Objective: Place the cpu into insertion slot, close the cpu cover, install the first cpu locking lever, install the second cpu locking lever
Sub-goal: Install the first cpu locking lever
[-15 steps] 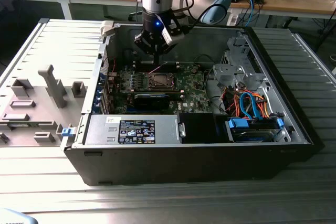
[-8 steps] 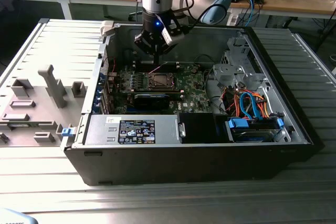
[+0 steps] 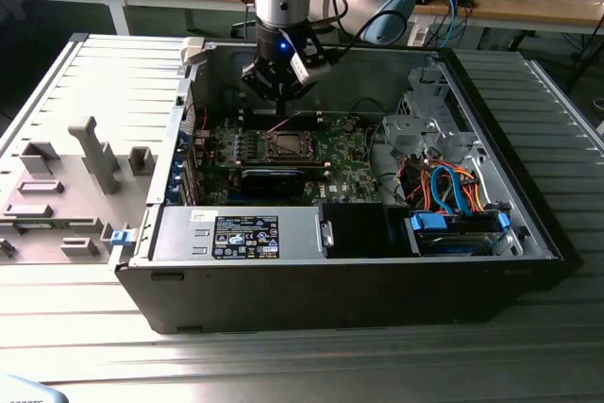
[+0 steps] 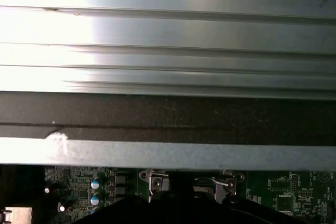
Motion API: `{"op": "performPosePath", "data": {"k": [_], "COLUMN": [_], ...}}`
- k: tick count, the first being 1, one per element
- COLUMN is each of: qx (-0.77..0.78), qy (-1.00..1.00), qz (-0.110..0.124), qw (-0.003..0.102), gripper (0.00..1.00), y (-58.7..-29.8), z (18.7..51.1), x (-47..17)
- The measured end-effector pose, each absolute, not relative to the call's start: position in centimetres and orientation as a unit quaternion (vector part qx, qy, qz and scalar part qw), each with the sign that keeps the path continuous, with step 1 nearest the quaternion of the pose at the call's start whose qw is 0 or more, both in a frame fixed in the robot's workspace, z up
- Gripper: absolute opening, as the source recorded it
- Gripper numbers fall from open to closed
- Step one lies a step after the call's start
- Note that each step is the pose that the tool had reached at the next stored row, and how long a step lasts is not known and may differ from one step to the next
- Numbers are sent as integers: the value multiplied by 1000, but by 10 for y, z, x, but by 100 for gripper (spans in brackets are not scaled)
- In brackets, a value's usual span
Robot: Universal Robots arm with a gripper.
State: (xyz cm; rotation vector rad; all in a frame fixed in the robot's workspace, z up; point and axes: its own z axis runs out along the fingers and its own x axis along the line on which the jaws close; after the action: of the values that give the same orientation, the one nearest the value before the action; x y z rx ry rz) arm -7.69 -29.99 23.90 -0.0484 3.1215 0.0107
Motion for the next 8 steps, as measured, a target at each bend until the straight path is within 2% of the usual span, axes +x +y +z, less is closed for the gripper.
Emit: {"op": "performPosePath", "data": {"k": [8], "qx": [-15], "qy": [1000], "qz": [3], "qw": [10], "gripper": [11], "y": [-299], "z": [235], "x": [-77]}}
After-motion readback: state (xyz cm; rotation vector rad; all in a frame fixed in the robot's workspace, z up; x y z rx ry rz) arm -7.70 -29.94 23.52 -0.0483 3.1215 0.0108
